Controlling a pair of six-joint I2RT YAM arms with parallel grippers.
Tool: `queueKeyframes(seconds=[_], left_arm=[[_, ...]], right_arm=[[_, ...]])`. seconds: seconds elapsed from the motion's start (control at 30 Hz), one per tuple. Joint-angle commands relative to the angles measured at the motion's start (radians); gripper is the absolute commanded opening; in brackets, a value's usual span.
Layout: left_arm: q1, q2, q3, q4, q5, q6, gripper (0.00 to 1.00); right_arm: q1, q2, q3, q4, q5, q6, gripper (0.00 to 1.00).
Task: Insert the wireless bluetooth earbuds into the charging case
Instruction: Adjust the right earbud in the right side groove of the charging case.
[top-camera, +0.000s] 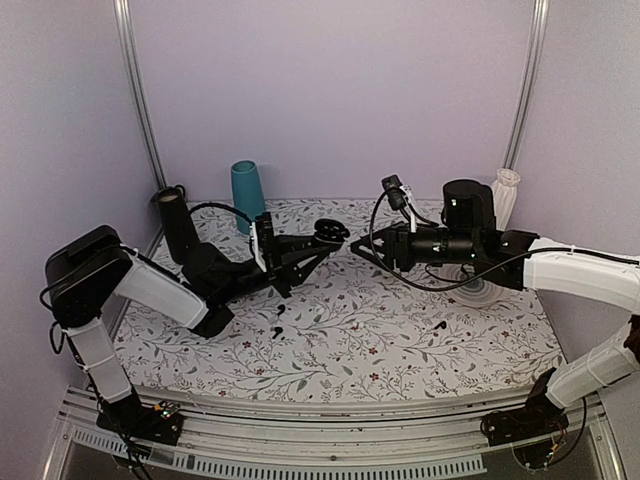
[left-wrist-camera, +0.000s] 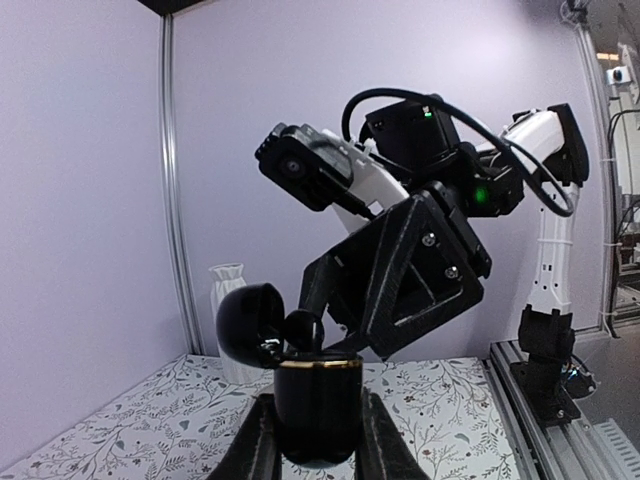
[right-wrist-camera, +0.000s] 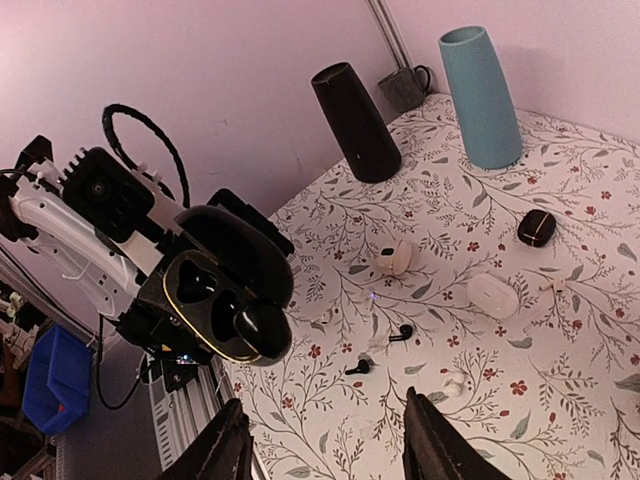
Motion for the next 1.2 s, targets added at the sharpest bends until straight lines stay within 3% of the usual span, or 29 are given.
queueKeyframes(seconds=[0.0,0.2,0.4,0.77,1.17], left_arm=[[0.004,-0.041,0.015,0.038,0.050,-0.033,0.00],[0.007,-0.065,0.024,-0.020,0.073,-0.031,0.00],[0.008,-0.061,0.038,-0.035,0.074,-0.030,0.00],[0.001,-0.059,0.035,-0.090,0.009,0.040,0.00],[-0.046,-0.072,0.023,-0.157,-0.123,0.219,0.00]], right_arm=[[-0.002,0.004,0.065,-0.033,-0.061,-0.158,0.53],[-0.002,0.032,0.127,-0.075,-0.093,-0.211,0.54],[-0.001,0.072,0.184,-0.116,-0.134,-0.211,0.49],[0.002,0.093,0.221,-0.156,-0.113,-0.112,0.29],[0.001,0.148,0.264,-0.202,-0.105,0.076,0.15]])
